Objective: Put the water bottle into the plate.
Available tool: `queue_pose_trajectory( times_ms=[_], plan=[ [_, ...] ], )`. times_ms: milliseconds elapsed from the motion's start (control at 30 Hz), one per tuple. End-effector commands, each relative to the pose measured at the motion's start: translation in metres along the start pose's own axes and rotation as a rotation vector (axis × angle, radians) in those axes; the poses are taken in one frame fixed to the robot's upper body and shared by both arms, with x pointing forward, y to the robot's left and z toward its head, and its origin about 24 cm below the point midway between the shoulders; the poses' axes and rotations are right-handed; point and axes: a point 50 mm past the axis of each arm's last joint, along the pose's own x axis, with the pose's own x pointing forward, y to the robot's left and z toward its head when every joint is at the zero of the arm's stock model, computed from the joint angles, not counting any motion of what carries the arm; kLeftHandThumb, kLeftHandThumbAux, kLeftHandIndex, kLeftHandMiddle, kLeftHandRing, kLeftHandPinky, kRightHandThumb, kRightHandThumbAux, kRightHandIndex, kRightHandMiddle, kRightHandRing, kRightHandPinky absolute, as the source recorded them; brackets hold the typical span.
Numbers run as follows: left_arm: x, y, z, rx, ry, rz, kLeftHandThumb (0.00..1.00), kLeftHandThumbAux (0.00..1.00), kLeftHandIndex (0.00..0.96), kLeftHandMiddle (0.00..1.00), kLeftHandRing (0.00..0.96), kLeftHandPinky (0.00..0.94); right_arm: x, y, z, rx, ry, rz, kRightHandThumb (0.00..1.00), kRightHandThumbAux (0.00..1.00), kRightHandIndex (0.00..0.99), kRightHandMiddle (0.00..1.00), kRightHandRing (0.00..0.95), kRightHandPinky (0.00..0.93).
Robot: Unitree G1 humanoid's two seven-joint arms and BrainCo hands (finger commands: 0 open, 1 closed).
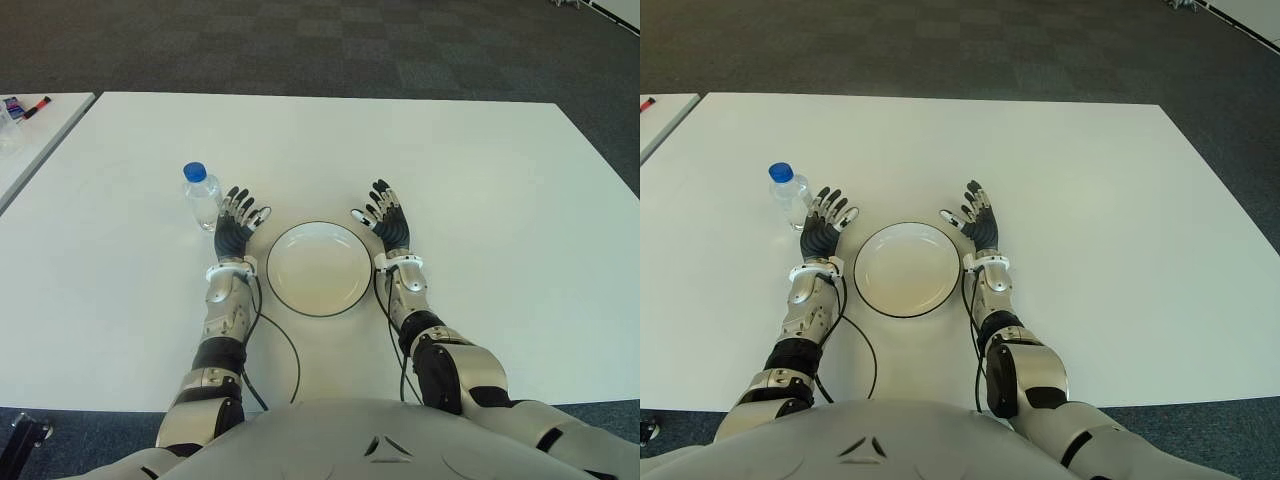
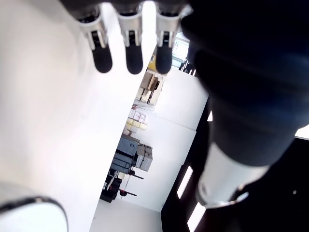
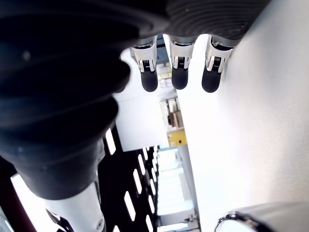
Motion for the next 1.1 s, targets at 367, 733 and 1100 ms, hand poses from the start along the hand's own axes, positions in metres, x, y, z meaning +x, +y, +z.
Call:
queue_pose_trajectory(
  times_ms=[367,733,1100],
  plan=[
    [-0.007,-0.0061,-0.0176,-0.02,0.076,0.002,0.0,0.9,0.122,0.136,0.132,0.162,-0.02,-0.0072,-0.028,0.015,0.147,-0.042,0.034,0.88,0.063,0.05,0.045,0.102],
    [-0.0069,-0.006,-0.018,-0.014,0.076,0.004,0.0,0.895,0.13,0.141,0.134,0.16,-0.02,-0.0069,-0.0277,0.016,0.143,-0.041,0.026,0.886,0.064,0.049,0.046,0.102],
    [-0.0067,-0.0058,-0.0179,-0.009,0.072,0.007,0.0,0.893,0.129,0.143,0.135,0.164,-0.0199,-0.0066,-0.0275,0.015,0.141,-0.041,0.017,0.893,0.065,0.049,0.046,0.1]
  ],
)
